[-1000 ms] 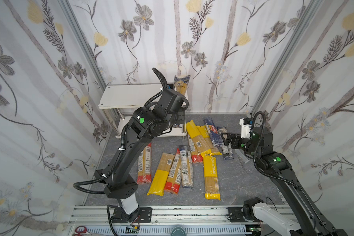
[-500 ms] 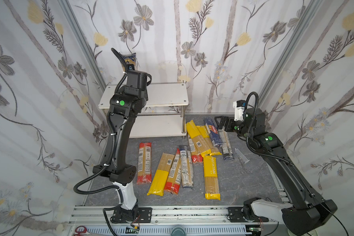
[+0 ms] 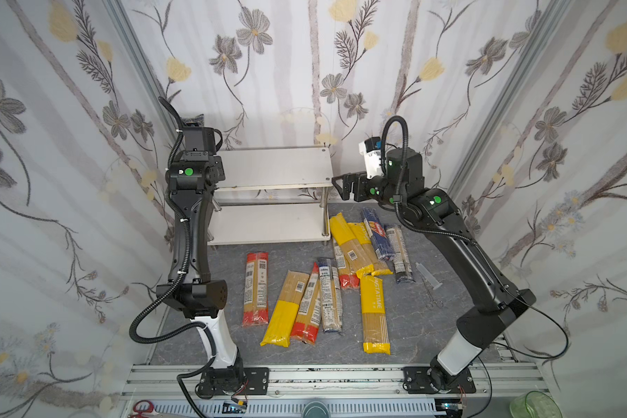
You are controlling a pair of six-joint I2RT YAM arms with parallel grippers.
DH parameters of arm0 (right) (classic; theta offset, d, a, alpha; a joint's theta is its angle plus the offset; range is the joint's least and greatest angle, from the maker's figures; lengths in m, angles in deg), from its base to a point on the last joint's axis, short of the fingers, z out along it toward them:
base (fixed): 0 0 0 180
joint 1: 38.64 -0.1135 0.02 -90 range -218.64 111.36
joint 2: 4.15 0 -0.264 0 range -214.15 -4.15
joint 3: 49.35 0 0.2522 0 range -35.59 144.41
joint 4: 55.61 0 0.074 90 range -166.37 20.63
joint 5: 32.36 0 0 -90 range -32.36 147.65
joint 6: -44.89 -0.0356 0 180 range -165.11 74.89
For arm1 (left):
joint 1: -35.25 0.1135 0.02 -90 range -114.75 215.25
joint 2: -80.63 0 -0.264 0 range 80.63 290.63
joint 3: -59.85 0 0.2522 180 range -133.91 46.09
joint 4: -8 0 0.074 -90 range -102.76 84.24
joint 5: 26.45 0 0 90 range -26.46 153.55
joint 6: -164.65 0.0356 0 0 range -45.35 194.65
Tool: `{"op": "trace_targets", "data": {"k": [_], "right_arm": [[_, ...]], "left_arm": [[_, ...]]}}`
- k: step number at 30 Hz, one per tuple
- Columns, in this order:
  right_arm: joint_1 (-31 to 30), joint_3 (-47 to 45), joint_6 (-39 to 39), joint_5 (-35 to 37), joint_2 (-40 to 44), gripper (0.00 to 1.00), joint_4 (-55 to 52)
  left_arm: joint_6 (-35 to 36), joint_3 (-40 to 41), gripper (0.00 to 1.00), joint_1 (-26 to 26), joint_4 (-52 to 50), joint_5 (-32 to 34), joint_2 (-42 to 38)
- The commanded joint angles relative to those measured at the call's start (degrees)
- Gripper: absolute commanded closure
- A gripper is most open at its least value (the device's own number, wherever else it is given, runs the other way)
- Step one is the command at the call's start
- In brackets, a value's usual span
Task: Arrange pasta packages on shelves
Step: Place the pasta bag on the shelf.
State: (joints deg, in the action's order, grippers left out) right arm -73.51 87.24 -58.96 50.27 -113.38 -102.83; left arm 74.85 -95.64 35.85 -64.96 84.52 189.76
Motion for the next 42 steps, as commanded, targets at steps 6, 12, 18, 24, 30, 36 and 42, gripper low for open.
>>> {"op": "trace_targets", "data": {"k": [6,12,18,24,30,36,42], "right_arm": [[-4.2,11.7,-1.3,-5.6,-10.0,0.00,-1.0],[-4.2,11.7,-1.9,-4.6,-10.7,0.00,-1.0],[-4.0,11.7,-2.0,-3.1,-10.5,0.00,-2.1],[-3.8,11.7,-2.3,-2.5,-10.2,0.00,-3.3],[-3.3,11.7,-2.2,-0.2,-9.6,0.00,-4.5],[-3.1,11.7,-2.0,1.6,-8.9,0.00,-5.8],[-3.1,11.7,-1.1,3.2,-7.6,0.00,-7.8]], "left_arm": [[3.1,1.9,0.95,2.7,8.4,-5.7,0.6],[4.8,3.9,0.83,5.6,8.4,-9.6,0.4],[6.5,6.8,0.78,7.0,8.3,-10.0,-0.7],[7.0,6.8,0.66,8.1,8.4,-10.8,-0.3],[6.7,6.7,0.47,8.2,8.5,-11.2,-1.1],[5.6,5.3,0.26,8.1,8.7,-12.9,-3.3],[3.5,5.2,0.12,7.8,8.9,-15.0,-7.6]]}}
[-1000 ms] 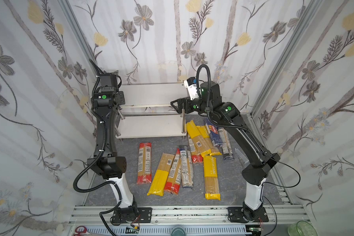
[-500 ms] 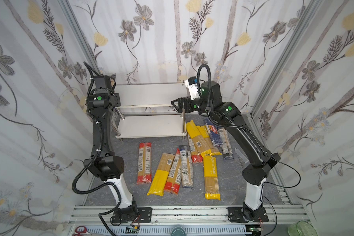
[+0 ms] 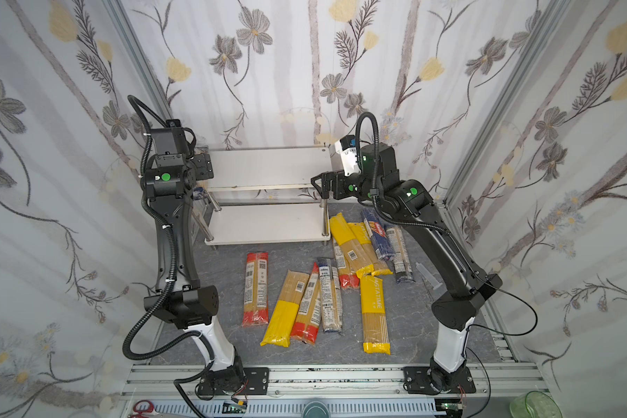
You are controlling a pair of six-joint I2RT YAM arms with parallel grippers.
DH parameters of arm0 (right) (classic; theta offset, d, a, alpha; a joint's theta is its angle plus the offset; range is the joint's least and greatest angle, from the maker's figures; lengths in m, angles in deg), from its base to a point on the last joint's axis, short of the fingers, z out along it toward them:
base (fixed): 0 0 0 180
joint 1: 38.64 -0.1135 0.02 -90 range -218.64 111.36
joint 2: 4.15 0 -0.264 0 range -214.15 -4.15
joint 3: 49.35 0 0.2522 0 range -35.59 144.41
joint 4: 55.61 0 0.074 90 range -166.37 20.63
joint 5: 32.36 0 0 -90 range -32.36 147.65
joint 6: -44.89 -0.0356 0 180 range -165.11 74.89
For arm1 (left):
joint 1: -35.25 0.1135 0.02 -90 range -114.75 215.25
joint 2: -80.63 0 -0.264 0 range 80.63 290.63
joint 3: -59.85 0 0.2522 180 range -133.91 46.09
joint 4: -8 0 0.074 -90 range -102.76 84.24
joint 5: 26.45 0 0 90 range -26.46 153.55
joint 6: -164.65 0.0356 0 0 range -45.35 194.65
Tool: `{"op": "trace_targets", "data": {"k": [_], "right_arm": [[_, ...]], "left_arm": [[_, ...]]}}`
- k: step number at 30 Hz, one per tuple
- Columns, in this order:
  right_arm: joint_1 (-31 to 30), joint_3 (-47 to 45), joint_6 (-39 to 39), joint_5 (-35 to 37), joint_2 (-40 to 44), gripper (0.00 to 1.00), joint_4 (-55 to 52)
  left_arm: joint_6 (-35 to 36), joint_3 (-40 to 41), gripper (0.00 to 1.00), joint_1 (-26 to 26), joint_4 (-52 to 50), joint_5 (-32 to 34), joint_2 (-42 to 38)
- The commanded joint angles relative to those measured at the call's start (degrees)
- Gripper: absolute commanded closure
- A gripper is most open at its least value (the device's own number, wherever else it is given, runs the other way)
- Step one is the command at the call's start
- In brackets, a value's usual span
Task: Arrange pasta packages on shelves
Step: Place the pasta bag on the shelf, then pick up the pasta bag from the middle-left of the table.
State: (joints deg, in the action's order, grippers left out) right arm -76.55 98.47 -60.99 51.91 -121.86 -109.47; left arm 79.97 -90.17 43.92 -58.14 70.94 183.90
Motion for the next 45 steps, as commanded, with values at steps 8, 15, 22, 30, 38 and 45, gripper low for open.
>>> {"op": "trace_targets", "data": {"k": [8,15,22,30,38,45], "right_arm": [[0.0,-2.1,2.2,3.4,4.6,0.00,-6.6],[-1.1,-21.2,1.5,3.2,17.7,0.00,-1.3],[-3.4,-41.1,-0.7,3.6,33.4,0.00,4.5],[-6.5,-58.1,-4.7,5.9,45.8,0.00,7.3],[-7.0,-66.3,-8.1,7.7,53.2,0.00,6.7],[-7.0,-66.6,-8.2,7.6,51.7,0.00,8.3]], "left_arm": [[-6.9,12.5,0.06,-7.4,2.2,0.1,-14.6],[-17.5,34.3,0.04,-14.9,2.5,3.3,-30.8],[-31.9,54.5,0.05,-21.5,2.5,-2.0,-46.5],[-43.3,74.4,0.06,-31.6,2.7,0.6,-55.0],[-47.4,88.4,0.02,-34.7,7.7,3.6,-52.9],[-48.5,94.0,0.00,-34.4,14.3,5.8,-45.3]]}}
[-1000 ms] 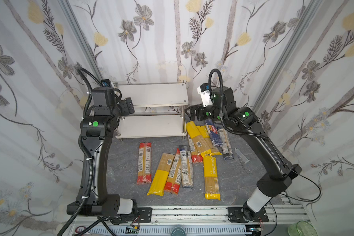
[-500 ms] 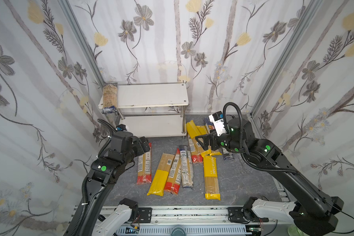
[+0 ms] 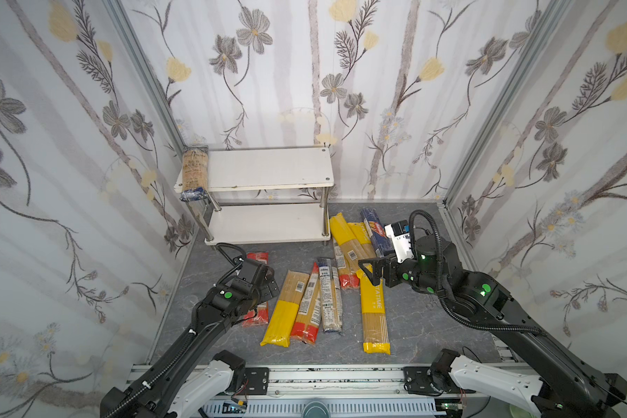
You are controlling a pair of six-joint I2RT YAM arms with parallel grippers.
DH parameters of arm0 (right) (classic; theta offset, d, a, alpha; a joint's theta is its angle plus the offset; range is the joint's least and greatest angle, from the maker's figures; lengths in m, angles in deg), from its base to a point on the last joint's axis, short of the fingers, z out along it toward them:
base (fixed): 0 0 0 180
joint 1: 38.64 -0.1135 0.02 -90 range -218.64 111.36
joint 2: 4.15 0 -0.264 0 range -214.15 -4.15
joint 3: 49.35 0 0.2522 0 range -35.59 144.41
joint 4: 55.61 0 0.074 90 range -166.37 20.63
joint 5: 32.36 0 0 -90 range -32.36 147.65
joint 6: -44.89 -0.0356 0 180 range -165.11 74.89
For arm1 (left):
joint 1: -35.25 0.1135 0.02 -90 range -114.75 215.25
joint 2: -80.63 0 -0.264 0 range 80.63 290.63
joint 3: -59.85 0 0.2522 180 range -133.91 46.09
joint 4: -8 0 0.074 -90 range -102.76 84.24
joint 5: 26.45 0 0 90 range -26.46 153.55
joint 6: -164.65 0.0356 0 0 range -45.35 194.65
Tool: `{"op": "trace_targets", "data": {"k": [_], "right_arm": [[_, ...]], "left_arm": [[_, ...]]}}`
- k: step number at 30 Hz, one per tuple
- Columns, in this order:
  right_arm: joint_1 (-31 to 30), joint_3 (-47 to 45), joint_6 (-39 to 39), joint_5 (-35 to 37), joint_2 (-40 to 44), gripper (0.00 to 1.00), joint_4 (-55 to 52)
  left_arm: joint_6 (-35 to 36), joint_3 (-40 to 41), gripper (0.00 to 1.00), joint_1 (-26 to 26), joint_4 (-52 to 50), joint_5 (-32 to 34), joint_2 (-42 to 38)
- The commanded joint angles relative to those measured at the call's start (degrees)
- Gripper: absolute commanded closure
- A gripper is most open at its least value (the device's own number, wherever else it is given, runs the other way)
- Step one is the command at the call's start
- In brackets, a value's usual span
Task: Arrange pasta packages on shelves
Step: Pick up the pasta bag from the middle-left of the table.
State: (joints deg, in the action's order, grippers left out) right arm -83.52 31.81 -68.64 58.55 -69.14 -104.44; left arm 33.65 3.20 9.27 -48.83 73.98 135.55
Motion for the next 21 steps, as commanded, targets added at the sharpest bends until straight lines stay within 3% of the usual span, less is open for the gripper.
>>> {"op": "trace_targets", "data": {"k": [1,10,15,21], "right_arm": [[0.0,0.2,-0.4,0.9,-1.5,0.00,3.7],[1.2,2.7,1.9,-0.7,-7.1,0.00,4.8],[4.8,3.4,3.1,-4.5,-9.8,0.00,5.4],[9.7,5.3,4.8,-7.5,-12.8,0.00,5.5]], "left_arm": [[-2.3,1.0,0.00,0.6,5.7,2.8,4.8],[-1.2,6.6,0.00,5.3,13.2,3.3,12.9],[1.6,7.6,0.00,10.3,16.8,1.4,14.7],[5.0,6.2,0.00,13.1,19.3,-0.7,22.2]]}}
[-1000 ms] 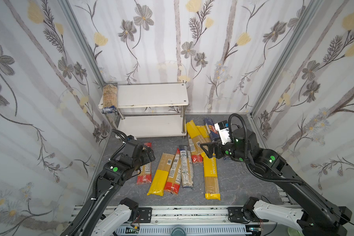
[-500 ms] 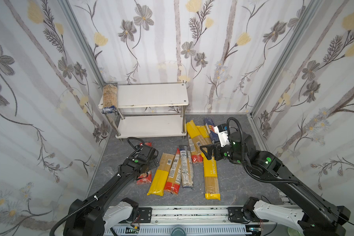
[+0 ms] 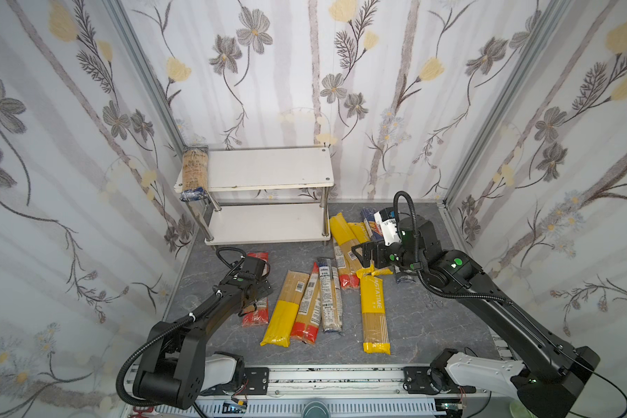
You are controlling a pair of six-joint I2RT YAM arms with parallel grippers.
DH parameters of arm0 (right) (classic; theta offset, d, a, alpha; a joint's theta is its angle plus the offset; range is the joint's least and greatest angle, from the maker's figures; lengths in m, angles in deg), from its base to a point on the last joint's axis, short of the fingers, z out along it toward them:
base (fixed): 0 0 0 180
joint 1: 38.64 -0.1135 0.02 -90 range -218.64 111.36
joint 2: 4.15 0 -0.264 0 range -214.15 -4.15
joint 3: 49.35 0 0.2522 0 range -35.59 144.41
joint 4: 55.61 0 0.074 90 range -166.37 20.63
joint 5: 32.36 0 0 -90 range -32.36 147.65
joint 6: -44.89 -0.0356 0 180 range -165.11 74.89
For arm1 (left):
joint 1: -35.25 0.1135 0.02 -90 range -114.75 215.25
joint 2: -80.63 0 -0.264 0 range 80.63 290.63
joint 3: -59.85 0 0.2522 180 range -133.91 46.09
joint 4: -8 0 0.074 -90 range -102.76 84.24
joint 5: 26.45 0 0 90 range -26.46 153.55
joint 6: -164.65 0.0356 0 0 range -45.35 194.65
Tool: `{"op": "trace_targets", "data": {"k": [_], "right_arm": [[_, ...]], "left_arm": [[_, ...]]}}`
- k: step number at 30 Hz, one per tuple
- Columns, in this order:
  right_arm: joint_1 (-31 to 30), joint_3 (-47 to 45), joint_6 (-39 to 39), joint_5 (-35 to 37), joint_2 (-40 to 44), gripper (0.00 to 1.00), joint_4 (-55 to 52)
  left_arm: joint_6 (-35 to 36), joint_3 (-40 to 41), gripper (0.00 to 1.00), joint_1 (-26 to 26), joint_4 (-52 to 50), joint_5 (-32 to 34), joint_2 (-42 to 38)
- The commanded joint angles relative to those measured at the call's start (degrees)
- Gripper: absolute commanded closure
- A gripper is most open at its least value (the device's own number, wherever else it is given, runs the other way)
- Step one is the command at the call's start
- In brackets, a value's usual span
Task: Arrange pasta packages on shelves
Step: Pick up the pasta bag from the middle-left of the table.
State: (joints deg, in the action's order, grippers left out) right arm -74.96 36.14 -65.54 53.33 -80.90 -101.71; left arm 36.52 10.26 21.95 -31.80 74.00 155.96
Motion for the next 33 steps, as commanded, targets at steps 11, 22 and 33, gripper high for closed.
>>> {"op": "trace_targets", "data": {"k": [11,22,33], "right_arm": [[3.4,4.2,1.9,-3.1,-6.6,0.00,3.5],[3.3,6.6,0.4,-4.3,-8.0,0.00,3.4],[-0.6,3.8,-0.6,-2.6,-4.2,0.00,1.4]], "left_arm": [[7.6,-3.1,0.00,0.5,2.8,-3.3,9.0],[6.4,-2.3,0.10,-1.6,4.1,-8.4,11.9],[-0.2,2.0,0.33,-8.3,4.8,-9.5,9.1]]}}
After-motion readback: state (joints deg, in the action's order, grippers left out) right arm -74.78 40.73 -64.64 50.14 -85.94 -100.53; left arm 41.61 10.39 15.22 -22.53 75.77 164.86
